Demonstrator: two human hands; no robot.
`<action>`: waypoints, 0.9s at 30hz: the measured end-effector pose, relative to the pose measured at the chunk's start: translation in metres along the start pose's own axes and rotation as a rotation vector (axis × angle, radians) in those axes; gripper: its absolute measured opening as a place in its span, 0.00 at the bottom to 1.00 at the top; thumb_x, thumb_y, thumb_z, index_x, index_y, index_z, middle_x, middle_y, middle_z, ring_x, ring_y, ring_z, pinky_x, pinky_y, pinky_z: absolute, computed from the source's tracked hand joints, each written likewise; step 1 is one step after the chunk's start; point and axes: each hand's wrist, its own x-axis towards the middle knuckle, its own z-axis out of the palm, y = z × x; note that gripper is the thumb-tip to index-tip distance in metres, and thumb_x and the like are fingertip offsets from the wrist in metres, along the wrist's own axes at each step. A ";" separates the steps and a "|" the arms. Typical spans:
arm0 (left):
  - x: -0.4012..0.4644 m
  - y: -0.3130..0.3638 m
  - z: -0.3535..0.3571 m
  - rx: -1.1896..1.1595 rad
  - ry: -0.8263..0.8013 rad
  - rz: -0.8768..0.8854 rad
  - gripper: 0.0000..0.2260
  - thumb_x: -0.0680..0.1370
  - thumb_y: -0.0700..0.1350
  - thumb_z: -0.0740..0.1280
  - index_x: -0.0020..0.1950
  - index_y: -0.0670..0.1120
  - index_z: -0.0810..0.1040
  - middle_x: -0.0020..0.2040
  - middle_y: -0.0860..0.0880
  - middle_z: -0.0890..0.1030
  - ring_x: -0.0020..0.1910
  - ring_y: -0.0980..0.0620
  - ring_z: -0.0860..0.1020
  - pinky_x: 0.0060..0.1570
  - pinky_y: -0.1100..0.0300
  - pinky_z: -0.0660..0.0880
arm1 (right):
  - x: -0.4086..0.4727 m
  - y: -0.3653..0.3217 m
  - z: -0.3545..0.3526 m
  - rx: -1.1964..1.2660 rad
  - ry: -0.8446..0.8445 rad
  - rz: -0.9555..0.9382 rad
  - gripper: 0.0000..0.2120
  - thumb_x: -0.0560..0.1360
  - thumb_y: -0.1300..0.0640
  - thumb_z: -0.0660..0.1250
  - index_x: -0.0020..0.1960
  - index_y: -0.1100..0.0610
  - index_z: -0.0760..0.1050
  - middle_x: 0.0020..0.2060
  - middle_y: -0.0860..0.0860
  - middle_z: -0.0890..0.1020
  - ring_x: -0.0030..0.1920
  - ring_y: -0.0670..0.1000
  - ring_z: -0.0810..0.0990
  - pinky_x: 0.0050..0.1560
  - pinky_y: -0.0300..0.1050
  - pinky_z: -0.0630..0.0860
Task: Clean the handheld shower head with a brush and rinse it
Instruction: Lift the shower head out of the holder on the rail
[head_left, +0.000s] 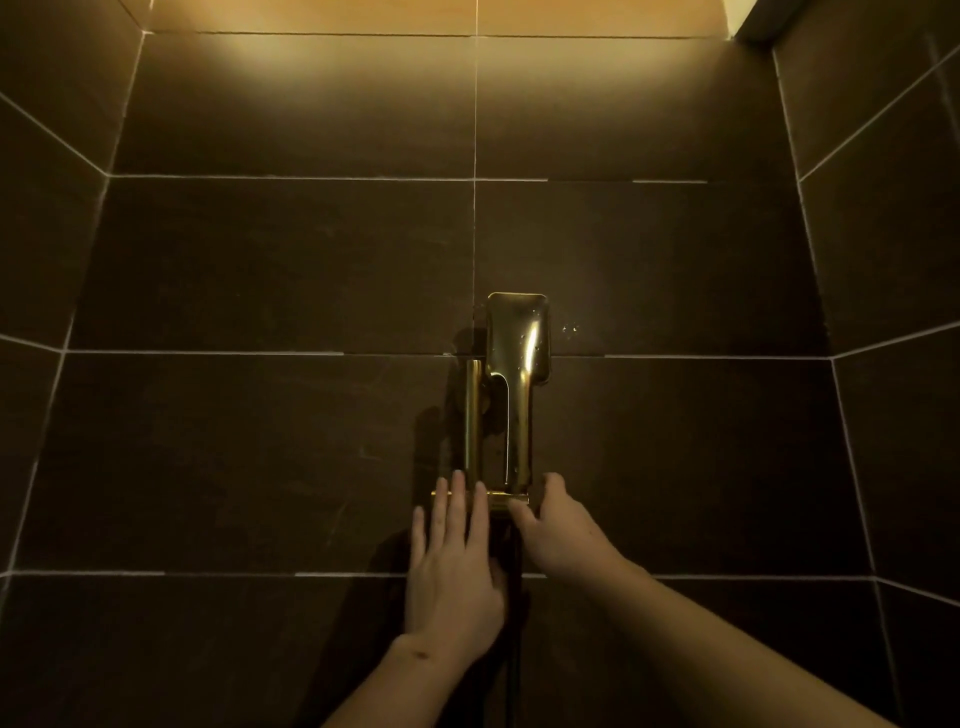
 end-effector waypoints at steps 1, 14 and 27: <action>-0.001 -0.005 -0.002 0.011 -0.005 -0.013 0.39 0.82 0.53 0.60 0.79 0.58 0.32 0.82 0.50 0.31 0.79 0.48 0.28 0.78 0.42 0.34 | 0.000 0.000 0.002 0.030 -0.032 -0.003 0.32 0.80 0.47 0.63 0.78 0.50 0.53 0.60 0.50 0.79 0.52 0.46 0.80 0.42 0.38 0.79; 0.000 -0.011 0.002 0.088 -0.084 0.056 0.52 0.77 0.59 0.69 0.76 0.62 0.24 0.80 0.45 0.25 0.73 0.45 0.19 0.73 0.43 0.30 | 0.032 -0.005 0.024 0.284 0.072 0.002 0.18 0.81 0.45 0.60 0.64 0.57 0.69 0.49 0.51 0.80 0.47 0.47 0.81 0.36 0.38 0.75; 0.000 0.002 -0.012 0.155 -0.088 0.095 0.44 0.81 0.57 0.64 0.82 0.49 0.36 0.81 0.41 0.32 0.80 0.42 0.31 0.77 0.45 0.34 | 0.048 -0.005 0.034 0.438 0.133 0.006 0.14 0.81 0.49 0.62 0.63 0.55 0.70 0.51 0.52 0.79 0.50 0.50 0.81 0.40 0.43 0.76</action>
